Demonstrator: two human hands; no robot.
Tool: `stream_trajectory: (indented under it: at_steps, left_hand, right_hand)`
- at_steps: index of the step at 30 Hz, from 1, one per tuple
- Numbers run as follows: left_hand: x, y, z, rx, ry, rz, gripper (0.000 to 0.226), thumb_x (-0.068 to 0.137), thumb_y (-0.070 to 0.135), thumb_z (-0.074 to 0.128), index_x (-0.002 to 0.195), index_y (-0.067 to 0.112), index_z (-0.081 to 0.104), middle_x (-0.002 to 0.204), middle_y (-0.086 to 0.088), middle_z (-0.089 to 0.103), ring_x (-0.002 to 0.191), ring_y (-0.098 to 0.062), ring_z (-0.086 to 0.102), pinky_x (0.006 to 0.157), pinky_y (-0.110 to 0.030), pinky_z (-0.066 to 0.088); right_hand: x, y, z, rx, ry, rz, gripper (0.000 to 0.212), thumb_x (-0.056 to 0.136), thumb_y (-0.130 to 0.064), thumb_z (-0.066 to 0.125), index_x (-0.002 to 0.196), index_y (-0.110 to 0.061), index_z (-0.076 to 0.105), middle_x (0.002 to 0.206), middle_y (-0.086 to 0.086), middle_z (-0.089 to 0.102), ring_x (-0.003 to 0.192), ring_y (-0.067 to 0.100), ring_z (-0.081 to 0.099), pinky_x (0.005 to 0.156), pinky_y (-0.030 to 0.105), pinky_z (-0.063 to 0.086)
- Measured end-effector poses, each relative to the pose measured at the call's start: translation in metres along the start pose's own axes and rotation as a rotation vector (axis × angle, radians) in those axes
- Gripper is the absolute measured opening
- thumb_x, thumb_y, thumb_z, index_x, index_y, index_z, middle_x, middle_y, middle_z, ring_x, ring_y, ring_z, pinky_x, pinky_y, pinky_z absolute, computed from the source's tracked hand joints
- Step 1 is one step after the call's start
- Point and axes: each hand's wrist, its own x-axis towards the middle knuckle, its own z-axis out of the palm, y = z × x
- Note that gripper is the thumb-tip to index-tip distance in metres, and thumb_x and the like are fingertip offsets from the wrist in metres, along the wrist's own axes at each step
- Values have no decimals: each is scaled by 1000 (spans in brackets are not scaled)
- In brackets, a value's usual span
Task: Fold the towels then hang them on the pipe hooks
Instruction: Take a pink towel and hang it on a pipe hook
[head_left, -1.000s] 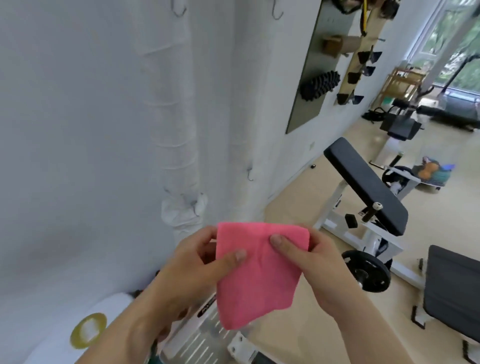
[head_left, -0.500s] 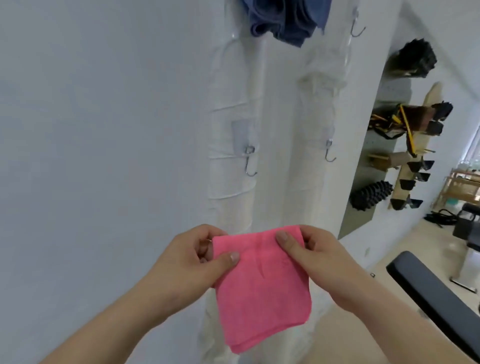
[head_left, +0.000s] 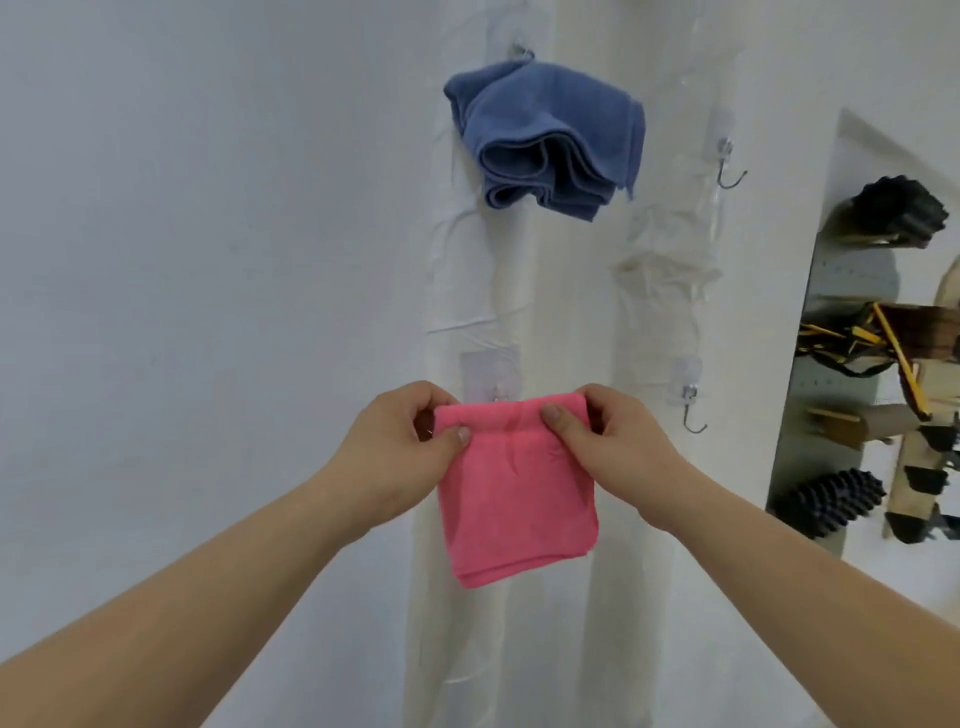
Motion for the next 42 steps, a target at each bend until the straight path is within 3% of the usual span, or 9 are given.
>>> stream_trajectory:
  at_steps: [7,13,17,20,24,28,33,37,42]
  left_hand:
    - [7,-33,24,68,68,-66,10,86,18,73,85,26,66,77,2,72,66,-10,61,64,-26,52]
    - [-2,-36,38,83,93,-72,14,84,23,73,83,24,60,73,8,64,60,-5,54,60,-24,48]
    - [5,-21,26,502,139,369,15,84,19,69,88,27,57,94,11,56,88,-13,54,73,-35,52]
    - [7,-20,21,740,-51,654,20,93,20,50,102,27,67,103,12,65,92,-15,57,71,-36,55]
    - [3,-15,18,572,-107,576,30,95,25,49,112,32,73,101,14,73,91,-11,65,80,-32,56]
    - [1,-5,16,429,-189,428,38,91,60,52,110,31,69,97,11,71,89,-8,66,82,-34,56]
    - [6,-11,17,522,-210,412,48,74,57,68,118,38,65,99,15,63,93,-4,60,85,-32,54]
    - [-4,-24,32,652,-47,544,34,81,45,57,115,40,59,98,16,62,91,-9,58,75,-33,56]
    - [-16,-29,34,588,-15,521,36,92,44,48,124,36,62,113,19,67,96,-10,61,79,-32,56]
  right_hand:
    - [6,32,34,126,-108,172,33,98,-42,64,95,-11,72,82,1,71,71,12,59,55,13,46]
    - [-4,39,28,302,-375,404,47,90,-51,72,98,-5,77,83,5,78,72,15,67,67,30,54]
    - [15,33,16,-74,-64,60,39,74,-47,87,88,-18,64,84,-2,66,67,12,56,66,30,49]
    - [19,23,8,-247,-166,-315,17,83,-40,81,97,-34,71,97,-9,66,79,8,63,69,17,46]
    - [14,3,-8,-232,-521,-215,31,99,-13,56,115,-28,78,105,-11,77,91,-2,67,80,12,50]
    - [17,-7,-25,-191,-710,-93,27,97,-42,68,121,-33,73,113,-11,76,106,3,70,98,25,56]
    - [19,-6,-1,-415,-517,-216,40,69,-42,88,104,-35,70,93,-20,70,88,-5,65,79,14,52]
    - [10,6,26,-482,-279,-411,28,69,-43,79,90,-33,63,81,-16,53,80,3,52,69,14,35]
    - [6,11,12,-304,-388,-259,33,62,-51,81,87,-34,68,88,-7,67,84,5,62,79,29,53]
